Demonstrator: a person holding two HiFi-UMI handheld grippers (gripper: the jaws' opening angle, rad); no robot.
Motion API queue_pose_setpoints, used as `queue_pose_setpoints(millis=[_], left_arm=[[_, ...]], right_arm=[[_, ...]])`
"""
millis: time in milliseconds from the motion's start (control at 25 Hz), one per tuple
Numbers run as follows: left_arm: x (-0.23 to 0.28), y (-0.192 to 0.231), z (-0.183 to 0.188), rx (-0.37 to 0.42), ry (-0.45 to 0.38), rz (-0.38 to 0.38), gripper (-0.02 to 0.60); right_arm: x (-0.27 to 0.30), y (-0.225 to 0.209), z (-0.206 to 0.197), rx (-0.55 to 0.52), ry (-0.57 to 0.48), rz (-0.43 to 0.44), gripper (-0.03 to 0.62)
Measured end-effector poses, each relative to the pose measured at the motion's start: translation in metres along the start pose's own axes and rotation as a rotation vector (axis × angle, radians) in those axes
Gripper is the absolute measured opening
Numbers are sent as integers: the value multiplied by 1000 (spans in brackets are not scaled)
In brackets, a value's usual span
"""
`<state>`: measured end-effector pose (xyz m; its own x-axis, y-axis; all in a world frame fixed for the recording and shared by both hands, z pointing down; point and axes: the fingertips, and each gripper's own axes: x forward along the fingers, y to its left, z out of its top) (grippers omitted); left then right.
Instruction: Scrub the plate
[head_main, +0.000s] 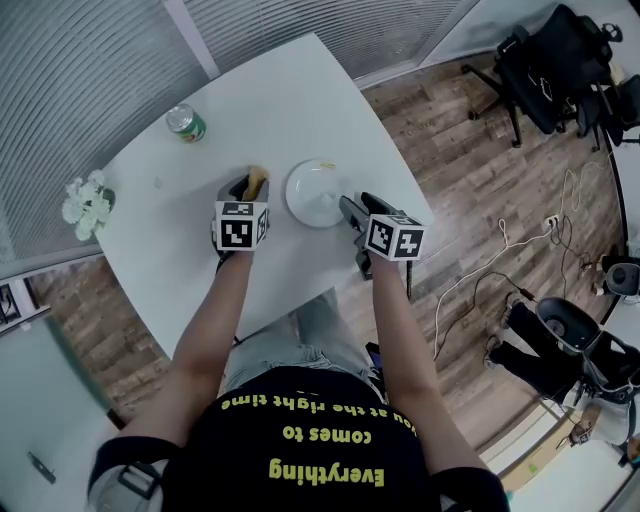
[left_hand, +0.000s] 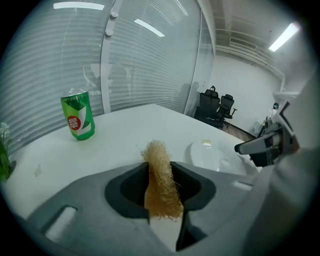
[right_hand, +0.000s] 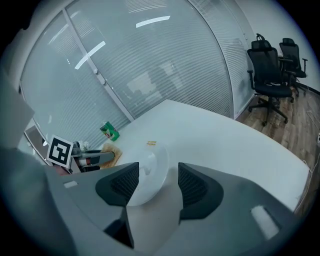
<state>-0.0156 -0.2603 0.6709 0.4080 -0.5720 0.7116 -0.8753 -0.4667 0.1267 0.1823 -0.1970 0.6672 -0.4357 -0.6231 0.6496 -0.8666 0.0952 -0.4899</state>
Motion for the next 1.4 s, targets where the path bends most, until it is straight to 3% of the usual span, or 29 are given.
queue_pose_setpoints(millis=[440, 640, 840, 1200, 1400], left_arm=[[10, -31, -1, 68, 14, -82, 74], [14, -45, -1, 151, 25, -97, 72], [16, -50, -3, 224, 38, -86, 69], [17, -52, -4, 252, 43, -106, 61], [17, -53, -5, 253, 47, -102, 60]], right_arm=[[7, 2, -12, 51, 50, 35, 239], [9, 3, -12, 78, 99, 39, 226], [13, 12, -13, 123, 120, 95, 218], [7, 18, -1, 263, 41, 194, 229], [-2, 24, 14, 379, -6, 306, 169]])
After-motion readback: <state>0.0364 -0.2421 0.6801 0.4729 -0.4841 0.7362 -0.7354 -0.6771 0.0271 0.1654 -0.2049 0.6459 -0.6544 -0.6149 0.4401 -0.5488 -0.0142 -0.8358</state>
